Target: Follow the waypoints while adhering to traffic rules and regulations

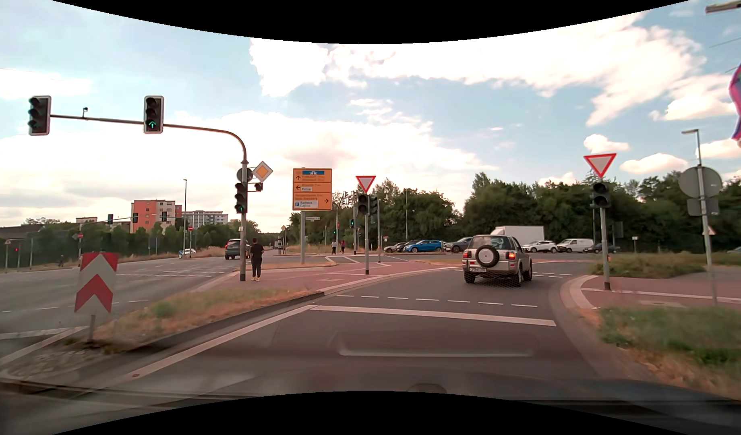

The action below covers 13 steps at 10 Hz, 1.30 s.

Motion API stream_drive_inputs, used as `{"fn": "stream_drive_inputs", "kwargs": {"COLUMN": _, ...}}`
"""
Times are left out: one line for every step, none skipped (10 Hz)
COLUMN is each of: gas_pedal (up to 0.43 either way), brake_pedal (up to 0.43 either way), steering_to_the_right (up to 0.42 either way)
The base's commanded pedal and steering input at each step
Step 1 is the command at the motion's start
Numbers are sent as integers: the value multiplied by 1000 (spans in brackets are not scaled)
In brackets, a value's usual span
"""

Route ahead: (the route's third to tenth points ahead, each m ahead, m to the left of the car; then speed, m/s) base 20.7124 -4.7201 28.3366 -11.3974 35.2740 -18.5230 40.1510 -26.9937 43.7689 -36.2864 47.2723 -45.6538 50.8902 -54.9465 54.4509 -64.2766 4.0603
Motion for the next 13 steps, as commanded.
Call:
{"fn": "stream_drive_inputs", "kwargs": {"gas_pedal": 240, "brake_pedal": 0, "steering_to_the_right": 122}}
{"fn": "stream_drive_inputs", "kwargs": {"gas_pedal": 240, "brake_pedal": 0, "steering_to_the_right": 122}}
{"fn": "stream_drive_inputs", "kwargs": {"gas_pedal": 240, "brake_pedal": 0, "steering_to_the_right": 122}}
{"fn": "stream_drive_inputs", "kwargs": {"gas_pedal": 240, "brake_pedal": 0, "steering_to_the_right": 121}}
{"fn": "stream_drive_inputs", "kwargs": {"gas_pedal": 240, "brake_pedal": 0, "steering_to_the_right": 120}}
{"fn": "stream_drive_inputs", "kwargs": {"gas_pedal": 240, "brake_pedal": 0, "steering_to_the_right": 119}}
{"fn": "stream_drive_inputs", "kwargs": {"gas_pedal": 240, "brake_pedal": 0, "steering_to_the_right": 118}}
{"fn": "stream_drive_inputs", "kwargs": {"gas_pedal": 240, "brake_pedal": 0, "steering_to_the_right": 117}}
{"fn": "stream_drive_inputs", "kwargs": {"gas_pedal": 248, "brake_pedal": 0, "steering_to_the_right": 117}}
{"fn": "stream_drive_inputs", "kwargs": {"gas_pedal": 248, "brake_pedal": 0, "steering_to_the_right": 116}}
{"fn": "stream_drive_inputs", "kwargs": {"gas_pedal": 248, "brake_pedal": 0, "steering_to_the_right": 116}}
{"fn": "stream_drive_inputs", "kwargs": {"gas_pedal": 248, "brake_pedal": 0, "steering_to_the_right": 115}}
{"fn": "stream_drive_inputs", "kwargs": {"gas_pedal": 248, "brake_pedal": 0, "steering_to_the_right": 114}}
